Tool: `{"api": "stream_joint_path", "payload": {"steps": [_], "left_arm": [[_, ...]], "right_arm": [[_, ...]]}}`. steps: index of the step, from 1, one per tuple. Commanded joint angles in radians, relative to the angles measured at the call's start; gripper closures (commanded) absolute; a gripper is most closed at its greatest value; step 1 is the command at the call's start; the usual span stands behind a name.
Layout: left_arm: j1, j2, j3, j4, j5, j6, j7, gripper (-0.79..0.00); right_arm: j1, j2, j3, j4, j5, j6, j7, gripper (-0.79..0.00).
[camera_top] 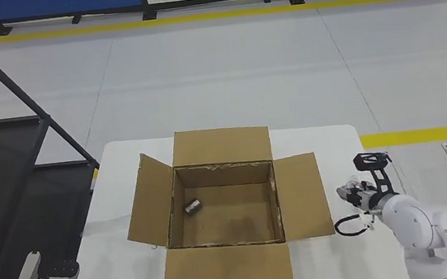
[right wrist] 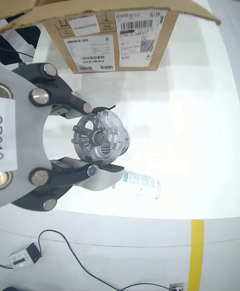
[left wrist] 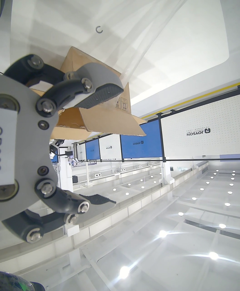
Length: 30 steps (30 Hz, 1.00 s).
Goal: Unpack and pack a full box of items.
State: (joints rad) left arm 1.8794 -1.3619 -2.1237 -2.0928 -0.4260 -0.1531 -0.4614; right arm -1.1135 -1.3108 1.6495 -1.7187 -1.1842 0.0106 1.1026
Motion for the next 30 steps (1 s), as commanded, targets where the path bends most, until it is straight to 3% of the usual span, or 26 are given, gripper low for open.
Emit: {"api": "stream_joint_path", "payload": {"steps": [1, 23, 28, 30], "left_arm": [[0.000, 0.000, 0.000, 0.000, 0.000, 0.000, 0.000, -0.785], [0.000, 0.000, 0.000, 0.000, 0.000, 0.000, 0.000, -0.785], [0.000, 0.000, 0.000, 0.000, 0.000, 0.000, 0.000, -0.785], [0.000, 0.000, 0.000, 0.000, 0.000, 0.000, 0.000, -0.785]], "right_arm": [[0.028, 0.002, -0.014, 0.046, -0.011, -0.008, 0.004, 0.000], [0.237, 0.001, -0.186, 0.354, -0.135, 0.046, 0.044, 0.000], [0.251, 0.001, -0.193, 0.386, -0.122, 0.045, 0.036, -0.219], [0.252, 0.002, -0.195, 0.391, -0.119, 0.046, 0.036, -0.256]]}}
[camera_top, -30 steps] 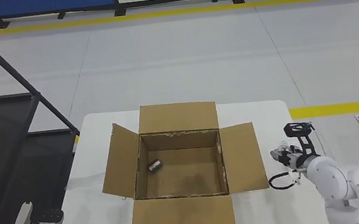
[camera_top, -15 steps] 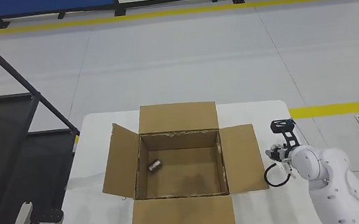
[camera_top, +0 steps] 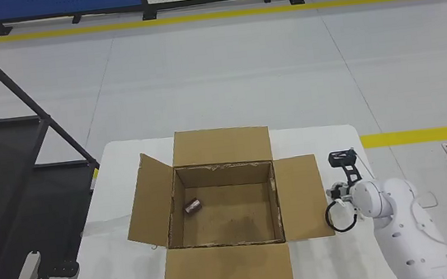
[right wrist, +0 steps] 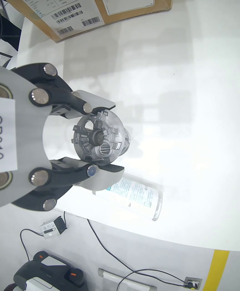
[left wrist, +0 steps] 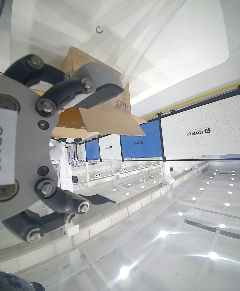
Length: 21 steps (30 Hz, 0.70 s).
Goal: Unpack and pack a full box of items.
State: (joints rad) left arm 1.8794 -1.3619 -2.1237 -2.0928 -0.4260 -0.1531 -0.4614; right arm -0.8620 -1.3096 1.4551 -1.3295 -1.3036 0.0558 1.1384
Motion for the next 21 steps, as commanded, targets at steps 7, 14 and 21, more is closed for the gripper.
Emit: {"api": "stream_joint_path", "payload": {"steps": [7, 14, 21], "left_arm": [[0.000, 0.000, 0.000, 0.000, 0.000, 0.000, 0.000, -0.785], [0.000, 0.000, 0.000, 0.000, 0.000, 0.000, 0.000, -0.785], [0.000, 0.000, 0.000, 0.000, 0.000, 0.000, 0.000, -0.785]], "right_arm": [[0.000, 0.003, -0.004, 0.004, 0.006, 0.006, 0.000, -0.357], [-0.005, 0.005, -0.006, -0.002, 0.013, 0.011, 0.004, -0.545], [-0.011, 0.008, -0.011, -0.014, 0.019, 0.015, 0.007, -0.690]]}}
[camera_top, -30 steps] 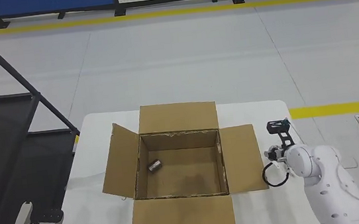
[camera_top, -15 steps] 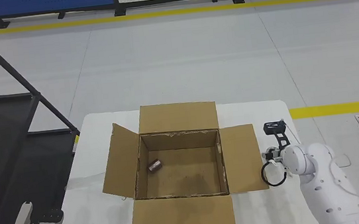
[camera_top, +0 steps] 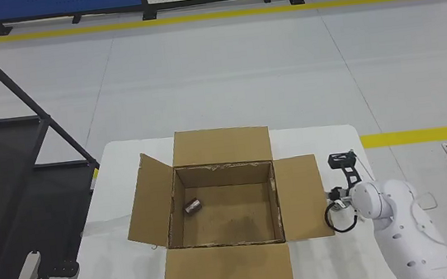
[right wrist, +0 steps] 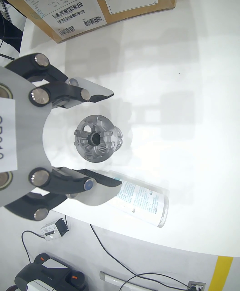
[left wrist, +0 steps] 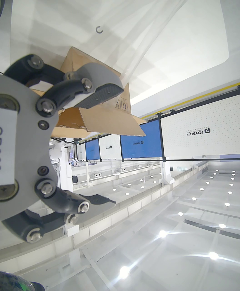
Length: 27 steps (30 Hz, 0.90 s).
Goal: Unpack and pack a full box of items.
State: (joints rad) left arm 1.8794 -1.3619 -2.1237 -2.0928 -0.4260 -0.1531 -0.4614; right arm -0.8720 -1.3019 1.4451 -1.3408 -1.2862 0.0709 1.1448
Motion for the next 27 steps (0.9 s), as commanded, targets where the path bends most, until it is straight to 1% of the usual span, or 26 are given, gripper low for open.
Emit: {"api": "stream_joint_path", "payload": {"steps": [1, 5, 9, 11, 14, 15, 16, 18, 19, 21, 23, 25, 27], "left_arm": [[0.000, 0.000, 0.000, 0.000, 0.000, 0.000, 0.000, -0.785], [0.000, 0.000, 0.000, 0.000, 0.000, 0.000, 0.000, -0.785], [0.000, 0.000, 0.000, 0.000, 0.000, 0.000, 0.000, -0.785], [0.000, 0.000, 0.000, 0.000, 0.000, 0.000, 0.000, -0.785], [0.000, 0.000, 0.000, 0.000, 0.000, 0.000, 0.000, -0.785], [0.000, 0.000, 0.000, 0.000, 0.000, 0.000, 0.000, -0.785], [0.000, 0.000, 0.000, 0.000, 0.000, 0.000, 0.000, -0.785], [0.000, 0.000, 0.000, 0.000, 0.000, 0.000, 0.000, -0.785], [0.000, 0.000, 0.000, 0.000, 0.000, 0.000, 0.000, -0.785], [0.000, 0.000, 0.000, 0.000, 0.000, 0.000, 0.000, -0.785], [-0.004, 0.000, 0.002, 0.002, 0.003, 0.005, 0.008, -0.785], [-0.005, 0.001, 0.003, 0.007, 0.001, 0.007, 0.011, -0.785], [-0.004, 0.001, -0.001, 0.011, -0.008, 0.008, 0.017, -0.785]], "right_arm": [[-0.003, 0.000, -0.002, -0.007, 0.002, 0.001, 0.001, -0.686], [-0.013, 0.003, 0.002, -0.034, 0.009, 0.001, -0.005, -0.699], [-0.037, 0.007, 0.014, -0.097, -0.004, 0.021, -0.008, -0.711], [-0.060, 0.010, 0.034, -0.155, -0.003, 0.038, -0.018, -0.708], [-0.107, 0.016, 0.070, -0.301, 0.000, 0.049, -0.023, -0.653], [-0.123, 0.017, 0.078, -0.360, -0.005, 0.053, -0.022, -0.671], [-0.137, 0.019, 0.084, -0.420, -0.014, 0.057, -0.019, -0.720], [-0.161, 0.020, 0.086, -0.538, -0.025, 0.060, -0.017, -0.748], [-0.170, 0.020, 0.083, -0.591, -0.025, 0.057, -0.020, -0.782], [-0.183, 0.020, 0.063, -0.682, -0.017, 0.037, -0.025, -0.785], [-0.181, 0.019, 0.026, -0.738, 0.006, 0.001, -0.032, -0.785], [-0.158, 0.016, -0.029, -0.753, 0.016, -0.035, -0.028, -0.785], [-0.117, 0.011, -0.105, -0.731, 0.034, -0.069, -0.022, -0.785]]}}
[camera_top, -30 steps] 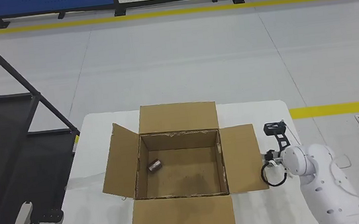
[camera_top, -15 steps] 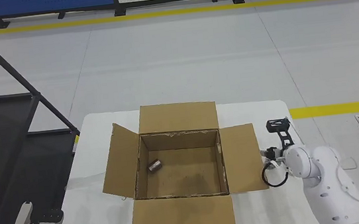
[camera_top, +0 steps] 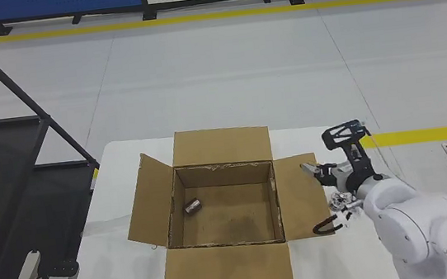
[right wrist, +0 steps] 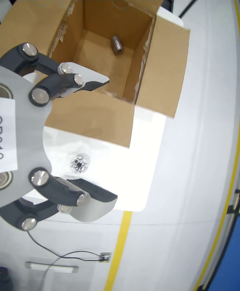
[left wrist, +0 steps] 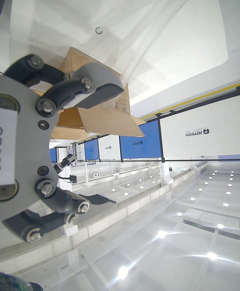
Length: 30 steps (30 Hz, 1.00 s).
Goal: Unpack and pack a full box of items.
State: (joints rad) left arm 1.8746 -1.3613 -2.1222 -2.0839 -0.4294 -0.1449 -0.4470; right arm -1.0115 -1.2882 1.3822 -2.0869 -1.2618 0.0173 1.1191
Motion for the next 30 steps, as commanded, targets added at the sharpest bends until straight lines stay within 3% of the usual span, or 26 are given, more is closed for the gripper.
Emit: {"api": "stream_joint_path", "payload": {"steps": [1, 9, 17, 26, 30], "left_arm": [[0.000, 0.000, -0.004, 0.005, -0.009, 0.001, 0.005, -0.785], [0.004, 0.001, -0.034, 0.023, -0.038, -0.003, 0.017, -0.785], [0.007, 0.002, -0.044, 0.034, -0.045, -0.005, 0.016, -0.785], [0.007, 0.002, -0.044, 0.034, -0.045, -0.005, 0.016, -0.785], [0.007, 0.002, -0.044, 0.034, -0.045, -0.005, 0.016, -0.785]], "right_arm": [[0.050, -0.006, -0.080, 0.039, 0.014, -0.025, 0.009, -0.785], [0.309, -0.062, -0.393, 0.363, 0.112, -0.081, 0.019, -0.785], [0.540, -0.166, -0.649, 0.823, 0.265, -0.099, -0.086, -0.785], [0.633, -0.298, -0.818, 1.148, 0.419, -0.126, -0.272, -0.785], [0.643, -0.325, -0.835, 1.204, 0.439, -0.122, -0.327, -0.785]]}}
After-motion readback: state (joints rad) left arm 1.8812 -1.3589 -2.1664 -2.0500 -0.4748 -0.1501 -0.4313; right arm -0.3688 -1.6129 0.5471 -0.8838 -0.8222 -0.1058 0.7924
